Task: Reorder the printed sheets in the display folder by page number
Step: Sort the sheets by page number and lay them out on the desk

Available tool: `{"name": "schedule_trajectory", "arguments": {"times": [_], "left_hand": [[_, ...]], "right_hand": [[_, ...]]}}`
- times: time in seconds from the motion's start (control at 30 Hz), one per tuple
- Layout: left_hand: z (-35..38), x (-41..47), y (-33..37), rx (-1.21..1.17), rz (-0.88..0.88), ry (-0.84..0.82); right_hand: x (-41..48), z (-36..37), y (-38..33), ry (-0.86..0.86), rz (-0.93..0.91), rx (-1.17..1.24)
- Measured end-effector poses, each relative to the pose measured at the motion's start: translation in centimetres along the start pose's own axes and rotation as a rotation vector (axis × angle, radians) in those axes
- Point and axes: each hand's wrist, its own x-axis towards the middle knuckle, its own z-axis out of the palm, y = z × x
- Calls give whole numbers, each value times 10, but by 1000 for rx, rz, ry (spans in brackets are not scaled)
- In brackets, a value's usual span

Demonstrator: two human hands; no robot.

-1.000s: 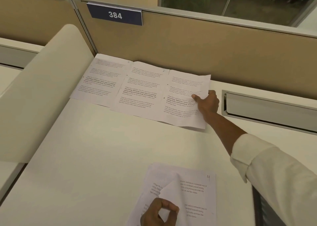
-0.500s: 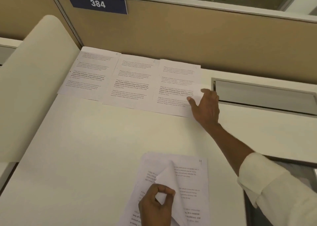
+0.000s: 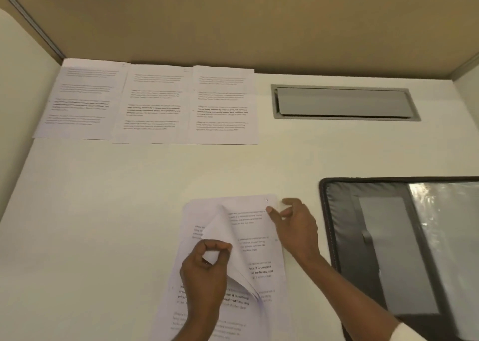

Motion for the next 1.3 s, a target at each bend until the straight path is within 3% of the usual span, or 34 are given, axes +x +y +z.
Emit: {"name": "schedule_trajectory", "arguments": {"times": [0.37,0.57,0.83,1.3], "left_hand": [[-5,-5,2,16,41,14],[-9,-4,0,4,44,23],[-6,-2,-2,46,65,17],[4,10,-4,160,105,57]], "right_hand": [[-70,18,16,-131,154,90],[-71,6,40,27,90,54],[35,-62,22,329,-34,124],[269,-117,-56,401,-58,142]]}}
